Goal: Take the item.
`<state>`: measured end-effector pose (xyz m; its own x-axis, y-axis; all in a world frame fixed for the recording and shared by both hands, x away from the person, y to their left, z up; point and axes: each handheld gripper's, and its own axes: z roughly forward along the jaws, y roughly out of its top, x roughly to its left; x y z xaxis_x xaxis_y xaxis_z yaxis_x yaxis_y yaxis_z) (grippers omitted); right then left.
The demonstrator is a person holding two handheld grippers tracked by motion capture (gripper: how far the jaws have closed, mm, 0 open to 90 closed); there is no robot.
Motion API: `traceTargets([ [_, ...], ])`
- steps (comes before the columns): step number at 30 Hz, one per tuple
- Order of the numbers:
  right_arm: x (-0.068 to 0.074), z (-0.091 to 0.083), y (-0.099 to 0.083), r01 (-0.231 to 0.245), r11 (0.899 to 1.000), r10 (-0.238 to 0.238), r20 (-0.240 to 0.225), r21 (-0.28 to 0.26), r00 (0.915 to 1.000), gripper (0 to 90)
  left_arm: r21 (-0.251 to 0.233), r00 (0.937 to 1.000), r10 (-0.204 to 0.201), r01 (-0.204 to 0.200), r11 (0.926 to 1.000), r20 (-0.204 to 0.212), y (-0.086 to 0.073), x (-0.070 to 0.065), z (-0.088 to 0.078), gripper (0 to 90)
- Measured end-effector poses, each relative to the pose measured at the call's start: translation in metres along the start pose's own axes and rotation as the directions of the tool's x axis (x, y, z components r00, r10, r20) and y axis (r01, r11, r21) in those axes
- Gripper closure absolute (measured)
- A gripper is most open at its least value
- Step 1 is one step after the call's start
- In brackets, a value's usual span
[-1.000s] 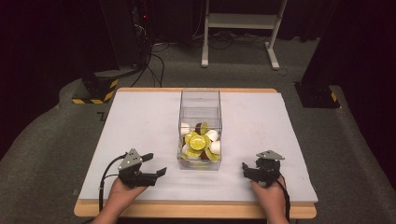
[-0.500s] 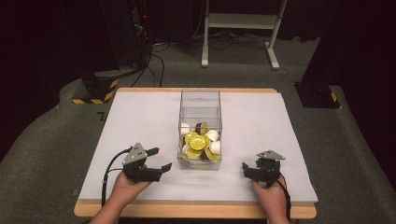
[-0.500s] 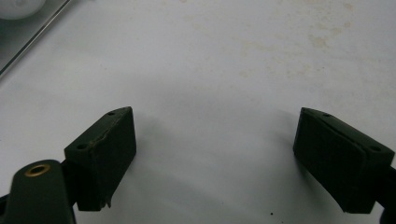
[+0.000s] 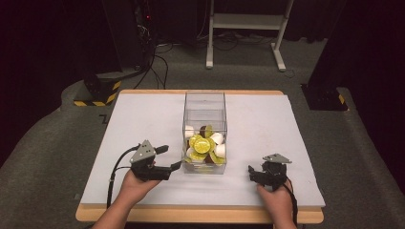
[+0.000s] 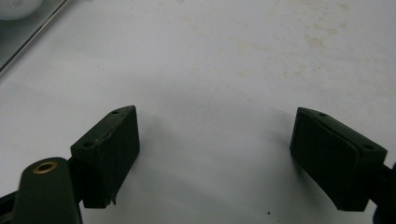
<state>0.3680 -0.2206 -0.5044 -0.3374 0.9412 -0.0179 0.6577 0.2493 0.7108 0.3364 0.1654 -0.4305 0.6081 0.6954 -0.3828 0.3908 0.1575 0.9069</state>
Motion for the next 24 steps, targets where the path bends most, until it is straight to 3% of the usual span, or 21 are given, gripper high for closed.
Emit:
traceTargets([
  [10,-0.001,0.0,0.001,0.004,1.0,-0.004,-0.001,0.002,1.0,15.7,0.017,0.9997,0.02,-0.021,0.9996,0.013,0.006,-0.006,0.012,21.1],
  [24,0.0,0.0,0.0,0.002,1.0,-0.002,-0.002,0.002,1.0,15.7,0.017,0.9995,0.019,-0.019,0.9997,0.026,0.014,-0.012,0.03,21.2],
])
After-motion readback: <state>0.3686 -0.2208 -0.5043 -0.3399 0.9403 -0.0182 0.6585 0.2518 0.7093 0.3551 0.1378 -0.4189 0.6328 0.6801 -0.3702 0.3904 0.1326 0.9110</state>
